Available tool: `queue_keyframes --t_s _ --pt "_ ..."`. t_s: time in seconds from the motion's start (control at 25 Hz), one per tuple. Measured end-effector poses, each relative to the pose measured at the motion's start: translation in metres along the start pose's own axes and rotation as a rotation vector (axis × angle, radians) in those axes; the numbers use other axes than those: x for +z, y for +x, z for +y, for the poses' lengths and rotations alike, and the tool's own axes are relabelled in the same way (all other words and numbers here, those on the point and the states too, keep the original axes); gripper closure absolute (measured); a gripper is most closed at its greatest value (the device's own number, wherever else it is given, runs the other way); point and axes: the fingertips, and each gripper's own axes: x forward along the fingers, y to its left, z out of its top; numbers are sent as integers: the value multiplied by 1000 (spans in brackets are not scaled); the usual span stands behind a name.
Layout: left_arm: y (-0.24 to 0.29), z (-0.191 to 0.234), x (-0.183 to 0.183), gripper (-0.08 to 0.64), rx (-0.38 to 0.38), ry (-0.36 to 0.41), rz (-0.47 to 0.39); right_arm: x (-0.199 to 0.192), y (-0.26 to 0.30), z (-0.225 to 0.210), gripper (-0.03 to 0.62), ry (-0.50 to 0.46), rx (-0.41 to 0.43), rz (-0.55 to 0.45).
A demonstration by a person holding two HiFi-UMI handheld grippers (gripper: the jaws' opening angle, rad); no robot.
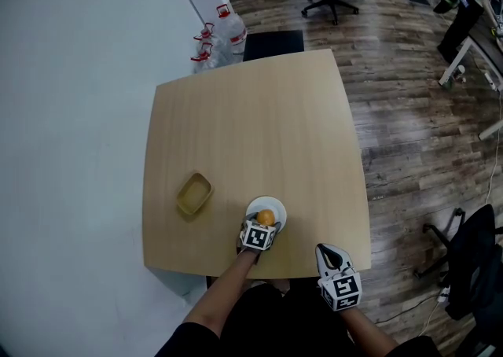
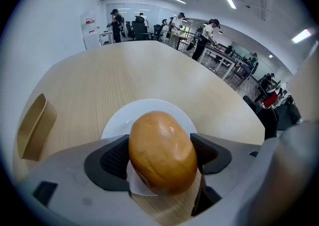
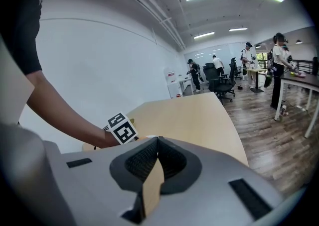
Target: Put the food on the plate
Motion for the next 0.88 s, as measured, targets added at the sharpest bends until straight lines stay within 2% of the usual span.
queue_keyframes --t_s 0.16,0.48,0.68,0.88 --pt "-7 -2 6 215 -3 -14 -30 7 -2 9 532 -10 10 -6" --pt "-24 9 13 215 29 31 -85 7 -5 10 532 -24 5 -23" --pt "-40 1 20 215 -21 22 -113 15 -6 11 532 -53 4 -44" --pt "-65 2 36 215 -38 0 -197 29 -2 13 532 -56 23 -67"
